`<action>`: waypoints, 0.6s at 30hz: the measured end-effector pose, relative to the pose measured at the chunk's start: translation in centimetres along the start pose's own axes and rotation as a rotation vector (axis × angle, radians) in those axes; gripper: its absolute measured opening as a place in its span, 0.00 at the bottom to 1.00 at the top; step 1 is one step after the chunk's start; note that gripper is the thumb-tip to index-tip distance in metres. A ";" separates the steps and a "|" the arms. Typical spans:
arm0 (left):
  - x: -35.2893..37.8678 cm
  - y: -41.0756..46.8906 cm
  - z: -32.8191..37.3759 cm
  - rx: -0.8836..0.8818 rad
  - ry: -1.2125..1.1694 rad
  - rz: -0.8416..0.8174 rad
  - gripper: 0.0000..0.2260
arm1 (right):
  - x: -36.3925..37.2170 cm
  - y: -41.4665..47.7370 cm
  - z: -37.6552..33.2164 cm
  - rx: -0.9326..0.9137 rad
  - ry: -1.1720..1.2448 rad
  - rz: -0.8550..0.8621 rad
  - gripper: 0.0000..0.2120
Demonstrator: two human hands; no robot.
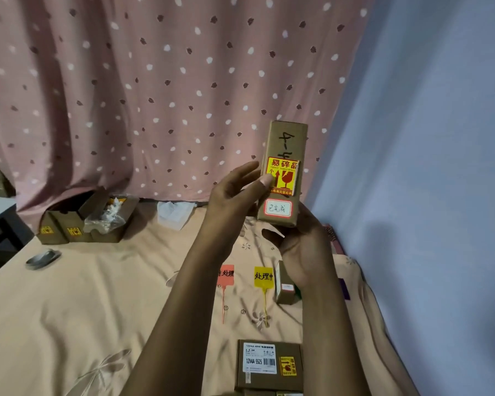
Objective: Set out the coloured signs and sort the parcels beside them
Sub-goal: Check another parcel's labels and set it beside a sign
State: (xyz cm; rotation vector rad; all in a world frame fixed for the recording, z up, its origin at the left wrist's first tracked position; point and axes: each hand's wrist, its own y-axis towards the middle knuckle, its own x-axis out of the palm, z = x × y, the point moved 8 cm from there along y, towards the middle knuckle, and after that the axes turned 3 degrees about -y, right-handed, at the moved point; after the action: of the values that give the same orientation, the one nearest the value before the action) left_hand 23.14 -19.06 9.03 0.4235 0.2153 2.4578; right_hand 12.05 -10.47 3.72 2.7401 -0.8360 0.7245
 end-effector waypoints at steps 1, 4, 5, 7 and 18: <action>0.0 0.0 0.0 0.002 -0.003 -0.011 0.27 | 0.0 0.0 -0.1 -0.011 -0.023 0.012 0.16; 0.1 -0.2 0.0 0.009 -0.014 -0.021 0.26 | 0.0 -0.2 -0.8 -0.047 -0.103 0.029 0.12; 0.1 -0.2 0.0 0.020 -0.010 -0.006 0.26 | -0.1 -0.3 -1.0 -0.064 -0.147 0.037 0.10; -0.1 -0.3 0.0 0.039 -0.004 0.024 0.26 | -0.3 -0.3 -1.5 -0.102 -0.245 0.062 0.11; 0.4 -0.6 -0.7 0.057 0.028 0.011 0.26 | 0.0 -1.0 -3.0 -0.157 -0.329 -0.012 0.25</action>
State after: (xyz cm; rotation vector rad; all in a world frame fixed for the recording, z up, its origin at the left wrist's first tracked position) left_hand 22.97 -18.36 8.27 0.4157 0.2966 2.4748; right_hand 11.48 -8.70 6.29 2.7547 -0.8947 0.1946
